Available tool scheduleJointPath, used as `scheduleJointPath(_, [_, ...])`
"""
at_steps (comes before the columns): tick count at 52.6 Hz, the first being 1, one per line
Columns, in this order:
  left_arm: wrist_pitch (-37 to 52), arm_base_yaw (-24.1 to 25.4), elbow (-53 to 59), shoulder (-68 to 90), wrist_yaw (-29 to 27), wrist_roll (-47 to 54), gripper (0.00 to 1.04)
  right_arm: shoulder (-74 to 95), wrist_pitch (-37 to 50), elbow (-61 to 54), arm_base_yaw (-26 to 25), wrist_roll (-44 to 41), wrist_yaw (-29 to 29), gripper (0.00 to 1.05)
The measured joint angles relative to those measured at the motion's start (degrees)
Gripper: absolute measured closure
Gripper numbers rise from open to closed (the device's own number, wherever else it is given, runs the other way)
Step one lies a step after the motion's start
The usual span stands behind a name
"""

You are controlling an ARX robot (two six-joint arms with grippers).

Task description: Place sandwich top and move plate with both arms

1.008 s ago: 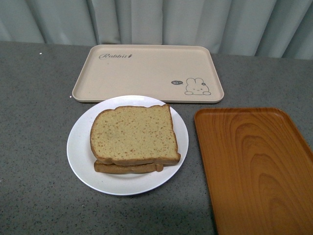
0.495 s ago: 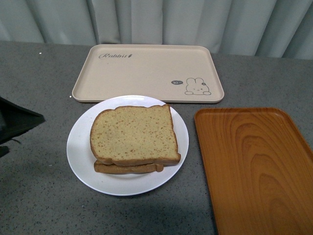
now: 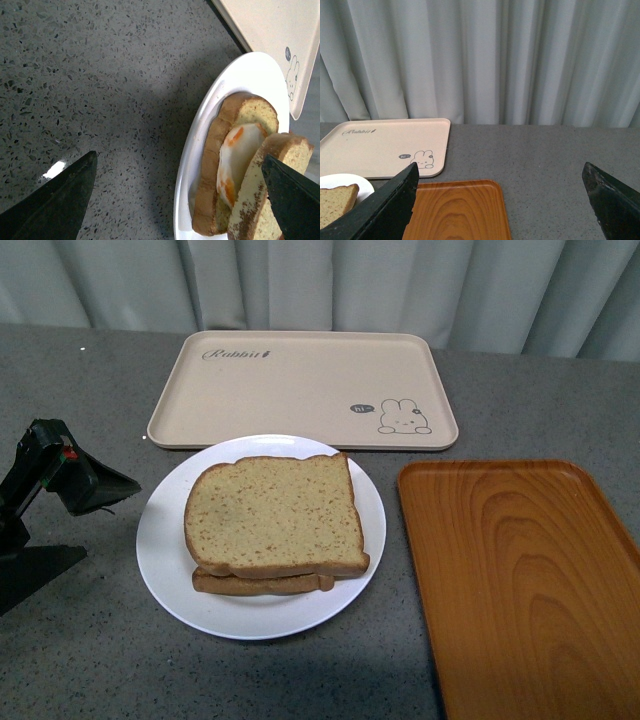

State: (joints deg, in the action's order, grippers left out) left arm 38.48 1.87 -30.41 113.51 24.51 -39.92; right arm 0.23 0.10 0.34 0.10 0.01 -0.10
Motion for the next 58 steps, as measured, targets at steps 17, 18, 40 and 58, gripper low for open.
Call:
scheduleJointPath(17, [2.69,-0.90,-4.09,6.80,2.67,-5.73,0.06,0.00,0.00,0.00,0.00,0.02,0.00,0.09])
scheduleJointPath(18, [3.04,-0.94,-4.35,7.08,2.62,-6.29,0.06,0.00,0.00,0.00,-0.02,0.00,0.00,0.09])
scheduleJointPath(40, [5.53,-2.86,-8.07,10.93,4.04,-9.92,0.06,0.00,0.00,0.02,-0.02,0.02,0.00,0.09])
scheduleJointPath(58, [4.31,-2.19,-8.50,12.76,3.61,-9.49,0.56,0.00,0.00,0.00,-0.02,0.02,0.00,0.09])
